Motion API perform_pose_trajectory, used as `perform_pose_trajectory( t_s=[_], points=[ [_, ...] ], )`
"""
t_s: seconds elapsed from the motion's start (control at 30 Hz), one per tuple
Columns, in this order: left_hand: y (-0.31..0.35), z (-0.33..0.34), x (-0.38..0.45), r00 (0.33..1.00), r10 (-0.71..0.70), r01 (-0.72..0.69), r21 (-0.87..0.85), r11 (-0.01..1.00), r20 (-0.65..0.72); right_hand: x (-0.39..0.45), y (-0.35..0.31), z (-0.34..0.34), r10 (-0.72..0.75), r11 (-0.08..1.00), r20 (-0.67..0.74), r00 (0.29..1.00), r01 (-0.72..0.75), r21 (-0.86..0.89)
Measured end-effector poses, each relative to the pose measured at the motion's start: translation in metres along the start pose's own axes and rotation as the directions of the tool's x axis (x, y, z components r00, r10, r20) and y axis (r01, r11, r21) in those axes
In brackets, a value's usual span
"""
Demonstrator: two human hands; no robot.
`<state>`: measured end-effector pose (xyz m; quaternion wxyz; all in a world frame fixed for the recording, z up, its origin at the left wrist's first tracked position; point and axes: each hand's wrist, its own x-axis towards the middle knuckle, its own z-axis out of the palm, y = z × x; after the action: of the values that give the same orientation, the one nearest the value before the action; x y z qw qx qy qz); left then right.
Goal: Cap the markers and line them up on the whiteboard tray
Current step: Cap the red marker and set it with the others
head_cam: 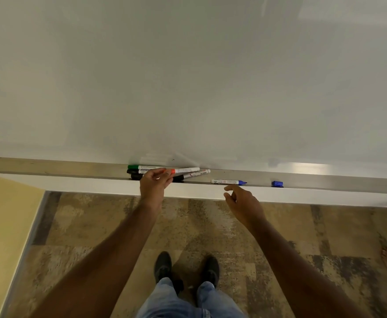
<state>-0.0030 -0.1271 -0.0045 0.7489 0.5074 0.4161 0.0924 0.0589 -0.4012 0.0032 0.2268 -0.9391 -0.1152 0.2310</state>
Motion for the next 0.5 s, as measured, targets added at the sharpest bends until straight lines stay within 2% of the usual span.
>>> perform_pose_trajectory(
  t_s=[0.07, 0.13, 0.2, 0.27, 0.37, 0.5],
  points=[
    [-0.004, 0.002, 0.006, 1.000, 0.022, -0.022, 0.101, 0.995, 0.000, 0.001, 0.006, 0.000, 0.014, 1.000, 0.011, 1.000, -0.014, 0.004],
    [-0.007, 0.003, 0.010, 0.997, 0.080, -0.083, 0.310, 0.947, 0.023, 0.002, 0.010, 0.001, 0.022, 1.000, 0.014, 1.000, -0.022, 0.004],
    [-0.008, 0.004, 0.013, 0.981, 0.175, -0.193, 0.539, 0.820, 0.086, 0.003, 0.012, 0.000, 0.028, 1.000, 0.009, 1.000, -0.028, -0.003],
    [-0.008, 0.007, 0.016, 0.945, 0.265, -0.323, 0.671, 0.667, 0.191, 0.005, 0.015, -0.002, 0.028, 0.999, 0.002, 1.000, -0.028, -0.019],
    [-0.006, 0.011, 0.020, 0.899, 0.304, -0.432, 0.751, 0.500, 0.315, 0.011, 0.015, -0.008, 0.009, 0.996, -0.011, 1.000, -0.010, -0.086],
    [-0.006, 0.020, 0.030, 0.881, 0.300, -0.463, 0.798, 0.386, 0.366, 0.026, 0.015, -0.012, -0.019, 0.985, -0.024, 1.000, 0.015, -0.171]
  ],
)
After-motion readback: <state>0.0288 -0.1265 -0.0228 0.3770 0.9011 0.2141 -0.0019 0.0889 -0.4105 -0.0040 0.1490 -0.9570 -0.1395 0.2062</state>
